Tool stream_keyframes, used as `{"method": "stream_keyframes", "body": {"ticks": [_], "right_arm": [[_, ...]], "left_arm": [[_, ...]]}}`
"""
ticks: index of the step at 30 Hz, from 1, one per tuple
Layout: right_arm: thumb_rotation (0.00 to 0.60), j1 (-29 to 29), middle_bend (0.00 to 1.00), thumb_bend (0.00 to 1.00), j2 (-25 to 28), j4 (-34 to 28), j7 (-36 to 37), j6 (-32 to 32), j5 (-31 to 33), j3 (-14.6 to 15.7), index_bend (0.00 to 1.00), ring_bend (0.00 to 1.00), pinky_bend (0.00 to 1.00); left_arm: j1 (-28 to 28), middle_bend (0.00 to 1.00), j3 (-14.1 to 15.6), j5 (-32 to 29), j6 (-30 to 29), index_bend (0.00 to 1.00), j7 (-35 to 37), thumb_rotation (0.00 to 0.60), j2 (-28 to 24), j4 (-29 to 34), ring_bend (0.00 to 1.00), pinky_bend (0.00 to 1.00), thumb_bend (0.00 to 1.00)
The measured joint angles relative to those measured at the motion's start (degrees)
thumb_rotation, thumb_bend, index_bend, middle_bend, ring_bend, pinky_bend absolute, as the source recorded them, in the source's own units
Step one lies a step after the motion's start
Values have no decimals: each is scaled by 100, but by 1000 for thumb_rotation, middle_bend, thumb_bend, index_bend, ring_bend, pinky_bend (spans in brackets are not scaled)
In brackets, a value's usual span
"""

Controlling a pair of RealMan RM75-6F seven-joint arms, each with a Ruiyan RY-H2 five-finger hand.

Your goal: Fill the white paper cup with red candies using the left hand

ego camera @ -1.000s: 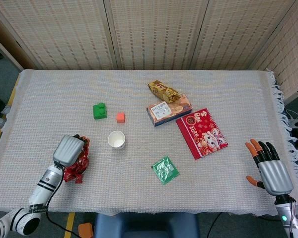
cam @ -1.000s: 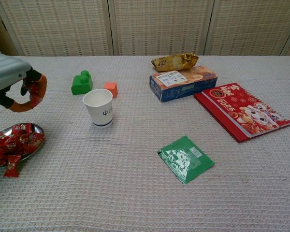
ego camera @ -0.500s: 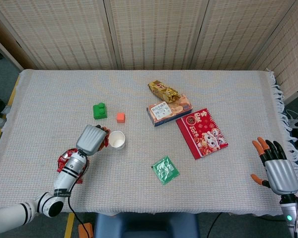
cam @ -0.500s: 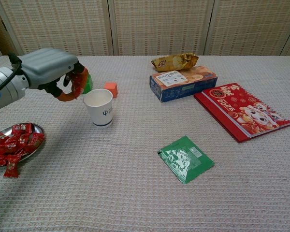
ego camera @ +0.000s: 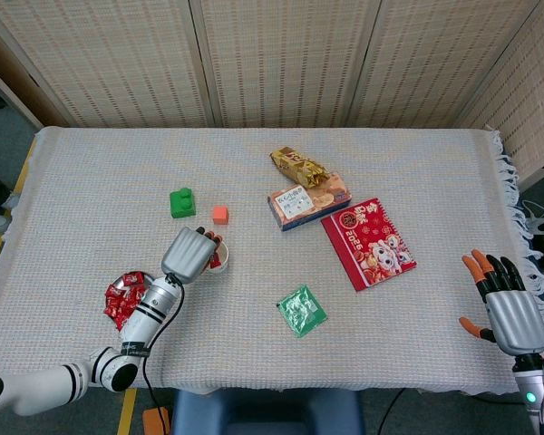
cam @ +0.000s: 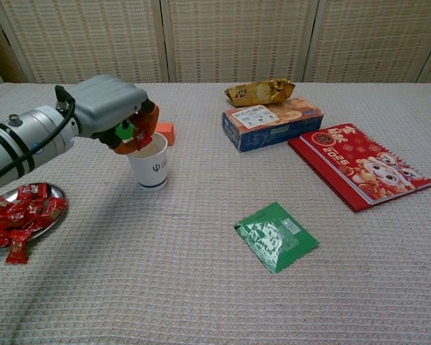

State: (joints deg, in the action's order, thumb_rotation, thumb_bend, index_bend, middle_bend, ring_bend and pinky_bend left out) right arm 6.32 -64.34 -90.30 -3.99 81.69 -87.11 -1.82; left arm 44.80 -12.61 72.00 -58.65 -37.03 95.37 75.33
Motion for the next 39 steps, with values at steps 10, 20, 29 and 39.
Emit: {"method": "stream_keyframes", "body": {"ticks": [10,20,29,39], "right_arm": [[600,-20,0,58,53,-22,71,27,-40,16,0,0,0],[600,-13,0,58,65,-10,113,4,-114,54,0,0,0],[600,-36,0,58,68,-51,84,82,-280,121,0,0,0],[600,-45,0,58,39,-104,-12,109,-429,197,0,0,0]], "left_arm": [[96,445,22,-193,-45,336,-247,600,22,119,421,837,426],[-255,315,339,245,-601,201,-5,600,-492,1056,402,867,418],[-1493,239,1658,1349,-1659,165,834,600,-1428,1807,316,890,395],[-2174,161,1968,1395,-1840,109,1395,600,-1306,810,245,905,381]]}}
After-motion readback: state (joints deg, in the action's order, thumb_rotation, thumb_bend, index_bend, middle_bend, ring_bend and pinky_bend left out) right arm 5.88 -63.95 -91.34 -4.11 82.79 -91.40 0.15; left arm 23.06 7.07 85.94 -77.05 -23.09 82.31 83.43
